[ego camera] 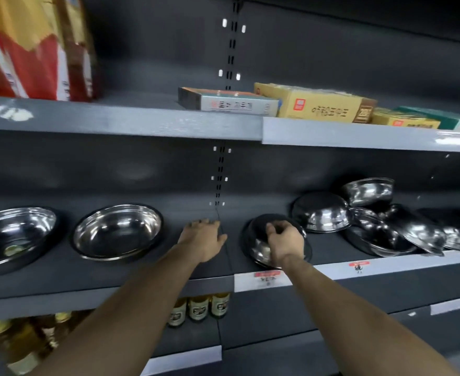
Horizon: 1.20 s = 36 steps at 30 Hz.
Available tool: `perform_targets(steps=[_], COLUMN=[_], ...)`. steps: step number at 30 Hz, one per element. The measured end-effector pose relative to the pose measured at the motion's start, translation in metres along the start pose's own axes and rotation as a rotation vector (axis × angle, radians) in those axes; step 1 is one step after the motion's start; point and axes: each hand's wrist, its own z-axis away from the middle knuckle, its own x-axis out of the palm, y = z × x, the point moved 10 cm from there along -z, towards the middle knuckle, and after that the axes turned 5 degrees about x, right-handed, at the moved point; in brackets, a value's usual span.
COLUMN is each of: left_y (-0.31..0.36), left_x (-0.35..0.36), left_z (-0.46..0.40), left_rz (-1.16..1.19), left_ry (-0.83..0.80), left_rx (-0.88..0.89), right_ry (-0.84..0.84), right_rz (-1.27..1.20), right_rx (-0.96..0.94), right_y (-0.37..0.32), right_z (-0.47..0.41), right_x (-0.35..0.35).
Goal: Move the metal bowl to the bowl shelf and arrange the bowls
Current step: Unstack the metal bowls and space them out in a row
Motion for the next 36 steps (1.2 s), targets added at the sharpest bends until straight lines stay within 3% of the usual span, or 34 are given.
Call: perform_targets(steps=[7, 16, 25, 30, 36], left_y=[0.064, 0.085, 0.078, 0.066, 0.049], left_x=[0.027, 0.061, 0.063, 0.035, -0.007], left_z=[-0.033, -0.044, -0.041, -0.035, -0.027], left_rz=[0.124, 0.389, 0.65, 0.809, 1.082], left_ry=[0.009, -0.016, 0.056, 0.232, 0.55], left_rx=[-0.114, -0.303, -0.408, -0.418, -0.41], right_ry=[-0.029, -0.287, -0.263, -0.184, -0.11], right_rz=[0.079, 0.145, 0.188, 0.13, -0.136], right_rx=[0.104, 0.177, 0.101, -0.054, -0.209], right_y=[0.055, 0.09, 0.075, 0.039, 0.009], right_z=[-0.067, -0.092, -0.089, -0.077, -0.057], right_x=[-0.057, -0.029, -0.028, -0.029, -0.028])
